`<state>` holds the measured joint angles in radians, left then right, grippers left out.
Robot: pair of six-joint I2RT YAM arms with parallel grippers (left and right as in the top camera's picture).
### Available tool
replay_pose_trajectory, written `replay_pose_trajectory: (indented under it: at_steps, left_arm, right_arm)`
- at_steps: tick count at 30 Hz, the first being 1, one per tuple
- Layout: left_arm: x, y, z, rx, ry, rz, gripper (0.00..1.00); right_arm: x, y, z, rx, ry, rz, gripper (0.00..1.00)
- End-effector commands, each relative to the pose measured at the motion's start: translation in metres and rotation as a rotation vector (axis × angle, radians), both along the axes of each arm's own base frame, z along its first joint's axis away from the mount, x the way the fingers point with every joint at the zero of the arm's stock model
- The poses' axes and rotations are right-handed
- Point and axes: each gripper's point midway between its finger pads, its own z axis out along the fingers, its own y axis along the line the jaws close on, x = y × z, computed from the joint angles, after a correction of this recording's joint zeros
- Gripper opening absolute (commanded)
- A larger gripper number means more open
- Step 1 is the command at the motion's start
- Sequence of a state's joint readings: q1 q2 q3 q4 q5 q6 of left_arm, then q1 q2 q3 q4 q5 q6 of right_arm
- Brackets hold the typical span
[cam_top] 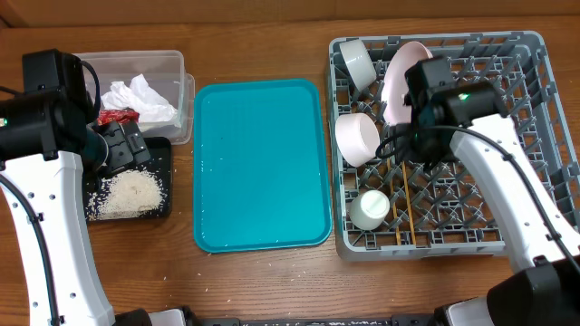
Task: Sort waste into correct bins and load items into the dishwasher
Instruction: 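Carry the second chopstick into the dish rack and release it with right gripper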
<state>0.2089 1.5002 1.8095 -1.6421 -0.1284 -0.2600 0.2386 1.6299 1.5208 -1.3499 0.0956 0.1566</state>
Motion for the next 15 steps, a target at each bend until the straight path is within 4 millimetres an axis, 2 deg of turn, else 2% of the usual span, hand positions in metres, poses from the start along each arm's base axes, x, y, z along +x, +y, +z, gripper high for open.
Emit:
replay_pose_trajectory:
  at_steps: [1, 2, 5, 7, 9, 12, 15]
  left_arm:
    - [0.001, 0.0, -0.001, 0.006, 0.005, 0.005, 1.0]
    - [0.001, 0.0, -0.001, 0.006, 0.005, 0.005, 1.0]
    - [0.001, 0.0, -0.001, 0.006, 0.005, 0.005, 1.0]
    - [0.001, 0.0, -0.001, 0.006, 0.005, 0.005, 1.0]
    - [0.001, 0.0, -0.001, 0.006, 0.005, 0.005, 1.0]
    - [0.001, 0.0, -0.001, 0.006, 0.005, 0.005, 1.0]
    - [0.001, 0.0, -0.001, 0.006, 0.005, 0.005, 1.0]
  right_arm:
    - [0.012, 0.017, 0.062, 0.066, -0.17, 0.036, 0.72]
    - [0.012, 0.02, 0.075, 0.074, -0.196, 0.045, 0.74]
    - [0.006, 0.027, 0.121, 0.1, -0.283, 0.068, 1.0]
    - [-0.002, 0.027, 0.149, 0.121, -0.334, 0.074, 1.0]
    - [-0.005, 0.026, 0.17, 0.137, -0.389, 0.076, 1.0]
    - [-0.011, 0.024, 0.184, 0.147, -0.427, 0.076, 1.0]
    - [-0.028, 0.018, 0.177, 0.131, -0.367, 0.072, 1.0]
